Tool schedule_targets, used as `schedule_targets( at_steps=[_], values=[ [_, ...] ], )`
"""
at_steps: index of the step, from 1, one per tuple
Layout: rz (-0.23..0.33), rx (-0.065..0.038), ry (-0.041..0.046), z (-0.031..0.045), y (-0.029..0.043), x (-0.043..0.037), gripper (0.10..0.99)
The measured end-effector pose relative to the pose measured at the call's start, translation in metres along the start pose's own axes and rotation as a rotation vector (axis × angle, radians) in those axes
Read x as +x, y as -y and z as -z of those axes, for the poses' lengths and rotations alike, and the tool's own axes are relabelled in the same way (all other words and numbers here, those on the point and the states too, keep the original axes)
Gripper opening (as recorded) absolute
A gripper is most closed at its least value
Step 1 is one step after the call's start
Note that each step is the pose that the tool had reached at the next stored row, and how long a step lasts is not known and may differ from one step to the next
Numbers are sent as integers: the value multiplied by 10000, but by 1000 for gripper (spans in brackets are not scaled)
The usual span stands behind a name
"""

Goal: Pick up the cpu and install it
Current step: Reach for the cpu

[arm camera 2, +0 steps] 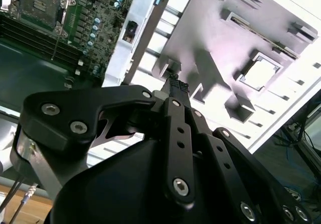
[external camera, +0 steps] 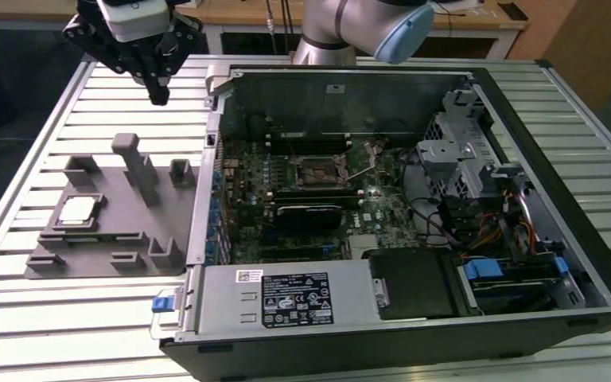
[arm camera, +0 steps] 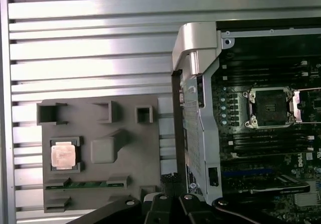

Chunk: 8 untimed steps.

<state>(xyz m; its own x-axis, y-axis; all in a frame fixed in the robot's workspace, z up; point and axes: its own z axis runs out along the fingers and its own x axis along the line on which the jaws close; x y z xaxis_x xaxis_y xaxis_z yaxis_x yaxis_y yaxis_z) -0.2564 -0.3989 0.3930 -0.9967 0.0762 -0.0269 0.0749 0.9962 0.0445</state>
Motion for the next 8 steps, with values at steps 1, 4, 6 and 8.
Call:
schedule_targets(
  at_steps=[1, 4, 6, 8],
  values=[
    [0, 0, 0, 1, 1, 15, 106],
    [-1, 0, 0, 2, 5, 64, 106],
    [-1, 0, 1, 2, 7, 97, 106],
    [-1, 0, 1, 4, 10, 129, 106]
  ],
)
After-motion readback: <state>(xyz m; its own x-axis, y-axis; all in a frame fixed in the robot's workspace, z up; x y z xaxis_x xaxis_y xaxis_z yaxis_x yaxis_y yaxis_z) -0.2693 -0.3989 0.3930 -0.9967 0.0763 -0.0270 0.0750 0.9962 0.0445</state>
